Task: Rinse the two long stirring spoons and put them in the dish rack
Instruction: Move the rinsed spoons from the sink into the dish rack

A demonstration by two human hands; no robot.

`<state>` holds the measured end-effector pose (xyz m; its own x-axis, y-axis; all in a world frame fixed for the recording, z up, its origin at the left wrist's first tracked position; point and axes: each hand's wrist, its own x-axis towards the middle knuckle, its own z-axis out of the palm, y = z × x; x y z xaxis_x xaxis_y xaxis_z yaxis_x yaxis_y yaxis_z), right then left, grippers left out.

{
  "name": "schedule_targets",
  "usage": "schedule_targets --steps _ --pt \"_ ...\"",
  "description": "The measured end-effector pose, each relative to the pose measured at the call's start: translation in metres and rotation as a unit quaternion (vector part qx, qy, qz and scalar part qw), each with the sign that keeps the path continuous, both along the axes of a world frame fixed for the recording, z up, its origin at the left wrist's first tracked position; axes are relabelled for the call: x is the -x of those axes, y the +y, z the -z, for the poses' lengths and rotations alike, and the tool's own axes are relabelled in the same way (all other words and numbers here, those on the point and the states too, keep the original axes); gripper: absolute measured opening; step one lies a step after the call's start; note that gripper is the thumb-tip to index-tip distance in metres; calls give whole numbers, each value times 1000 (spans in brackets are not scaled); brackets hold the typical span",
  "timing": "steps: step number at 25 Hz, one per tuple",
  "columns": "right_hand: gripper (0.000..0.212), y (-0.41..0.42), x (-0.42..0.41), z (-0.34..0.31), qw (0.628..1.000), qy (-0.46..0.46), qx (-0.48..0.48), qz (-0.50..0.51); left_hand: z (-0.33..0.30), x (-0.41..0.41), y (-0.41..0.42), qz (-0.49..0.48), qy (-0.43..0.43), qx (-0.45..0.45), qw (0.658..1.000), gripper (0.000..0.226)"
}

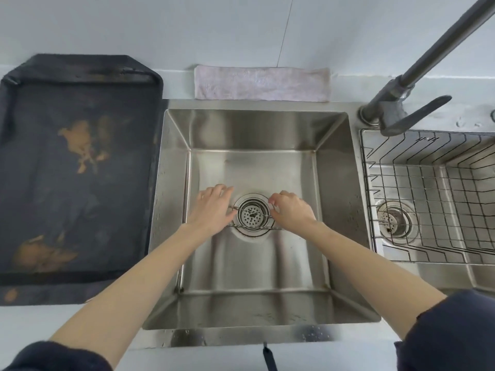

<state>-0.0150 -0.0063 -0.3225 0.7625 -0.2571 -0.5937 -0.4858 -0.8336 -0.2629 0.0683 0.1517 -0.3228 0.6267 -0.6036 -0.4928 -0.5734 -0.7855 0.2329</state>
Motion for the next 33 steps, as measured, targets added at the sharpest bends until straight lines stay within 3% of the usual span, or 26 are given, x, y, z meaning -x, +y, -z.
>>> schedule_targets --steps 19,33 --pt "34 10 -14 66 997 78 21 -2 69 -4 -16 22 73 -4 997 36" --pt "26 10 -7 26 999 -31 14 -17 36 -5 -4 1 10 2 1000 24"
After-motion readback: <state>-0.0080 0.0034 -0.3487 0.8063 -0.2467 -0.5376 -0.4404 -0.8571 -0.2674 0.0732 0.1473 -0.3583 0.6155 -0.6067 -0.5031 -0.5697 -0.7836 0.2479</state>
